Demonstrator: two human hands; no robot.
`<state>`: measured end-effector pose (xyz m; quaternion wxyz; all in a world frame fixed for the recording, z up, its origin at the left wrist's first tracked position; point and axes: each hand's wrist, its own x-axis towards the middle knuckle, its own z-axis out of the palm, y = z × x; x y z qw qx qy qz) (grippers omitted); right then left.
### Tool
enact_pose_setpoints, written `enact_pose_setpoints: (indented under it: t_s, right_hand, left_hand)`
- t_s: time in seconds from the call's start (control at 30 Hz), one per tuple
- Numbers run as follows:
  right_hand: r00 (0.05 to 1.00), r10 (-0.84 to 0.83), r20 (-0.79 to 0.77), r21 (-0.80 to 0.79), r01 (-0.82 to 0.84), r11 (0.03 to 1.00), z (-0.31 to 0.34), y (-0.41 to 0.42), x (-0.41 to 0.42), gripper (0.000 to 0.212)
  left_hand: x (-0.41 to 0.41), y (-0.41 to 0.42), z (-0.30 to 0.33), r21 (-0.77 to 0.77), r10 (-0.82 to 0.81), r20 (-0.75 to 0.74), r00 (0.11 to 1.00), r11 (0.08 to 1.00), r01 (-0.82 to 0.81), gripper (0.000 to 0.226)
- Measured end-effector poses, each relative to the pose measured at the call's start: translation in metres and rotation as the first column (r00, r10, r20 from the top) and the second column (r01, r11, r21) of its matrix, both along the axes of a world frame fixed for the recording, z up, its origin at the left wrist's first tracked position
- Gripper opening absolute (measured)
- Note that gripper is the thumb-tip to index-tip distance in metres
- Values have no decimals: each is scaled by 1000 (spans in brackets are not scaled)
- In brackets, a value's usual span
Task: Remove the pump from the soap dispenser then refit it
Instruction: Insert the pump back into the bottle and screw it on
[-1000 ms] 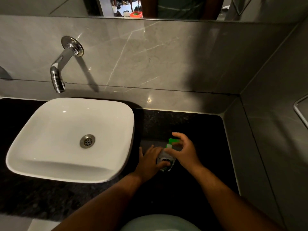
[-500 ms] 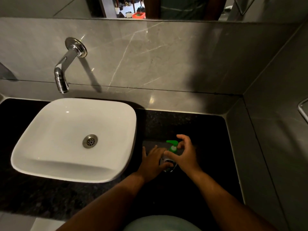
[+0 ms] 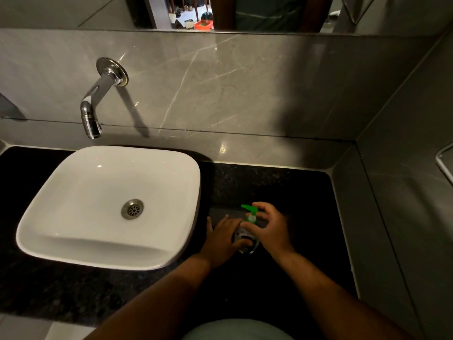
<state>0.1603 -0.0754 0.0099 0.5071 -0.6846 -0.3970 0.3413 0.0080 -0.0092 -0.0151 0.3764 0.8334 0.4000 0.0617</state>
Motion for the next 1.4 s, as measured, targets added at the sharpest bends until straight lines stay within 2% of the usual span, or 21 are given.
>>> enact_pose_setpoints:
  t_s: [0.03, 0.1, 0.17, 0.23, 0.33, 0.43, 0.5, 0.57, 0.7, 0.8, 0.87, 1.0, 1.07, 1.2, 1.3, 1.33, 1.4]
  right_hand:
    - [997, 33, 63, 1, -33, 999, 0, 1, 4, 54]
    - [949, 126, 290, -68, -111, 991, 4, 7, 17, 52]
    - [801, 276, 531, -236, -173, 956, 12, 17, 34, 59]
    - [597, 397, 698, -338, -214, 916, 21, 26, 44, 67]
    - [349, 405, 845, -303, -311, 901, 27, 37, 50, 76]
    - [235, 395, 888, -298, -359, 884, 30, 39, 49, 76]
    - [264, 391, 882, -286, -361, 888, 29, 38, 46, 74]
    - [340, 388, 857, -280, -325, 903, 27, 34, 41, 70]
    - [438, 288, 851, -286, -73, 955, 22, 26, 19, 66]
    - [552, 249, 796, -355, 91, 930, 19, 22, 1, 65]
    - [579, 203, 790, -359, 169, 918, 19, 21, -5, 64]
    - [560, 90, 823, -291, 280, 915, 25, 15, -10, 68]
    - [570, 107, 815, -295, 248, 923, 26, 9, -5, 70]
    - [625, 244, 741, -421, 150, 894, 31, -1, 15, 75]
    - [716, 296, 632, -381, -45, 923, 55, -10, 34, 76]
    - [711, 320, 626, -334, -126, 934, 64, -13, 39, 71]
    - [644, 401, 651, -294, -273, 916, 81, -13, 47, 55]
  left_hand:
    - [0, 0, 1, -18, -8, 12, 1000, 1000, 8, 50]
    - [1, -1, 1, -40, -18, 36, 999, 999, 19, 44]
    - [2, -1, 1, -55, -13, 52, 999, 998, 16, 40]
    - [2, 0, 0, -62, -18, 68, 998, 998, 22, 36]
    - [2, 3, -2, -66, -20, 78, 997, 998, 26, 40]
    - [0, 2, -1, -55, -19, 84, 996, 998, 23, 35]
    - [0, -1, 0, -43, 4, 73, 997, 999, -1, 30]
    - [3, -6, 2, -22, 42, 38, 998, 999, -41, 34]
    - [8, -11, 9, 132, 94, -104, 990, 988, -80, 58]
    - [9, -10, 11, 222, 73, -177, 982, 975, -32, 64]
    - [9, -9, 11, 249, 71, -188, 980, 968, -23, 65]
    - [9, -7, 4, 263, 61, -182, 981, 965, -11, 68]
    - [8, -6, 1, 241, 44, -153, 987, 971, -6, 72]
    - [10, -3, -1, 228, 16, -59, 998, 974, -2, 75]
    - [10, -1, -4, 220, 37, 4, 999, 975, -37, 72]
    - [10, -1, -6, 218, 47, 17, 999, 975, -50, 71]
    - [10, -1, -10, 207, 66, 27, 997, 976, -70, 69]
